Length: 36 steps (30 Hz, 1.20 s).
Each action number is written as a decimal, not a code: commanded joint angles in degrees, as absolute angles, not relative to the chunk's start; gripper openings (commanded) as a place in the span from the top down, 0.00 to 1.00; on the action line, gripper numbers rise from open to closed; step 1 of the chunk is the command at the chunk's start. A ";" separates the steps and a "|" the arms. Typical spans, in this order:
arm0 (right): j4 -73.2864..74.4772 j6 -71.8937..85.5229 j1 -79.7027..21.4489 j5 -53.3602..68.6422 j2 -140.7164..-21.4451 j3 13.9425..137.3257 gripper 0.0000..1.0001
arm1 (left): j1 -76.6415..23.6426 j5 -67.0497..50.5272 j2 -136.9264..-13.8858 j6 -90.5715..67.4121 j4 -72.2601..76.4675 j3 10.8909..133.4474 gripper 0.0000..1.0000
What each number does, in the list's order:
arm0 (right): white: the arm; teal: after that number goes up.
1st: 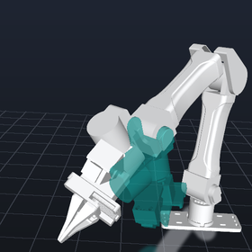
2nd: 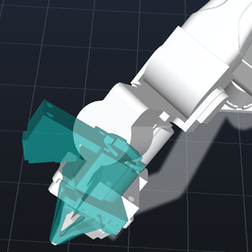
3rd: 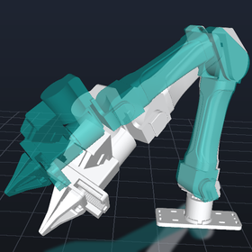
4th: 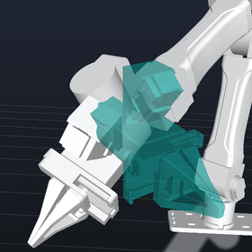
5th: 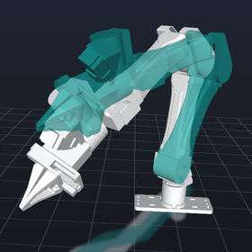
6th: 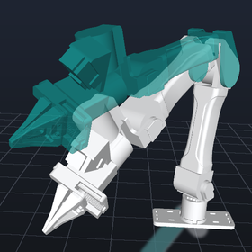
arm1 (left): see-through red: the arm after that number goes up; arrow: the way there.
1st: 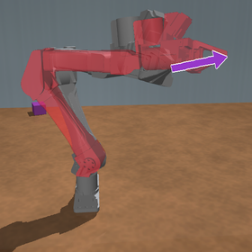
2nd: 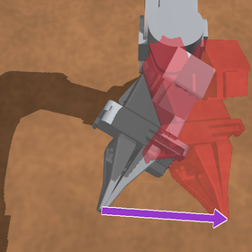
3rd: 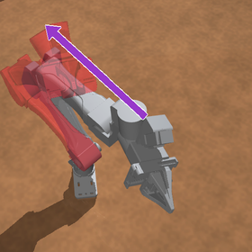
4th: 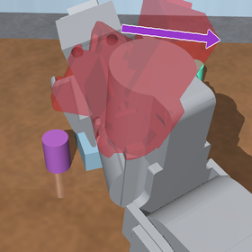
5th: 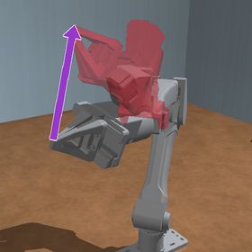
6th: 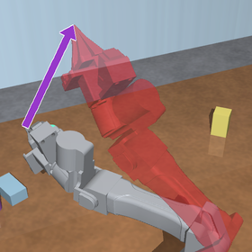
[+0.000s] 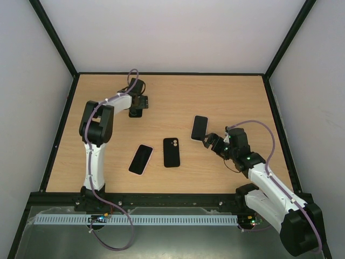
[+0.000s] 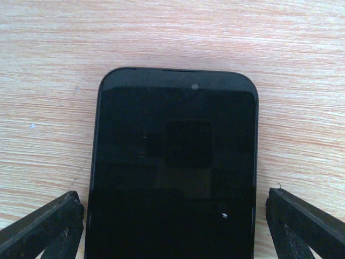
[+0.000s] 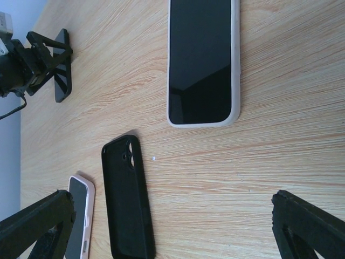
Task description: Put the phone into the phone case
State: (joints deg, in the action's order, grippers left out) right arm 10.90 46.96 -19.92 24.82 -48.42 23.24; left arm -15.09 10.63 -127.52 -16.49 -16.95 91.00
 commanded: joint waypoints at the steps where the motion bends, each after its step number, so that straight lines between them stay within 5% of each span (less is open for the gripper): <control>1: 11.48 47.38 -20.22 23.47 -47.62 23.84 0.02 | -15.49 14.53 -129.99 -15.30 -20.35 92.85 0.12; 15: 14.30 50.69 -20.33 21.02 -46.76 23.88 0.01 | -17.04 7.75 -126.03 -20.16 -21.11 85.29 0.40; 36: 9.77 54.46 -23.50 24.70 -43.15 22.23 0.06 | -19.95 0.42 -118.76 -28.19 -18.72 73.77 0.42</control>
